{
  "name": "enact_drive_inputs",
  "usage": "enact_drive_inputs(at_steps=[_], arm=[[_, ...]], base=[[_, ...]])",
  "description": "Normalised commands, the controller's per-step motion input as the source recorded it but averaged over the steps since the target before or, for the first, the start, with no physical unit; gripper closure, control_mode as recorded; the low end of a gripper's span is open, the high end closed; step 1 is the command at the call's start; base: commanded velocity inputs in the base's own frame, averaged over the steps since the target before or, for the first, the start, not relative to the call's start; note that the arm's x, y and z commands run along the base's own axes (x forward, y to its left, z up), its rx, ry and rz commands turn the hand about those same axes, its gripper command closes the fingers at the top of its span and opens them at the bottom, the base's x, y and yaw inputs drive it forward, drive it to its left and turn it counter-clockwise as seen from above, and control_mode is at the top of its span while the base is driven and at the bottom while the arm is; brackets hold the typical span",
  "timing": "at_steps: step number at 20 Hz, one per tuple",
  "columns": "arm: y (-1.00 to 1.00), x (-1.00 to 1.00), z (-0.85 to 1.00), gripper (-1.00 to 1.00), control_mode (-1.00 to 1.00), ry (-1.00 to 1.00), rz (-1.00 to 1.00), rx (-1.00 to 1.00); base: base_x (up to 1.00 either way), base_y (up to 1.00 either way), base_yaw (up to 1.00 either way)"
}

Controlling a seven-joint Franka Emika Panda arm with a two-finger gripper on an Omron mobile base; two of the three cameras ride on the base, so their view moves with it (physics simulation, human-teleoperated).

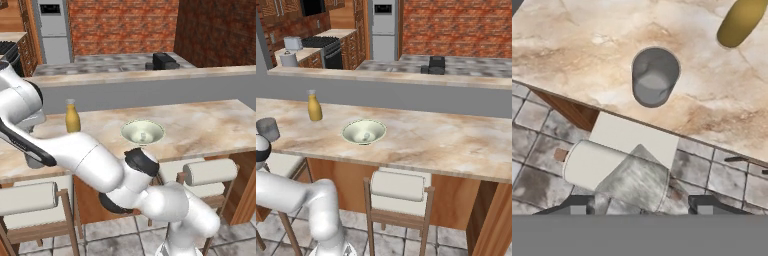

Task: There are two ice cubes in the ice bowl. Place both ice cubes in the glass cup.

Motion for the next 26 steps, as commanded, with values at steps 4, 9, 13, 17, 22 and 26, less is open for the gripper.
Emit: enact_drive_inputs(at_steps=[4,9,13,17,22,26], arm=[[0.0,0.19,-0.49,1.0,-1.0,0.0,0.0,0.0],[0.0,0.16,-0.36,1.0,-1.0,0.0,0.0,0.0],[0.0,0.25,-0.28,1.0,-1.0,0.0,0.0,0.0],[0.0,0.29,-0.31,1.0,-1.0,-0.02,0.0,0.0],[0.0,0.3,-0.41,1.0,-1.0,-0.02,0.0,0.0],[0.0,0.35,-0.16,1.0,-1.0,0.0,0.0,0.04]], base=[[0.0,0.0,0.0],[0.0,0.0,0.0],[0.0,0.0,0.0],[0.0,0.0,0.0],[0.0,0.0,0.0],[0.0,0.0,0.0]])
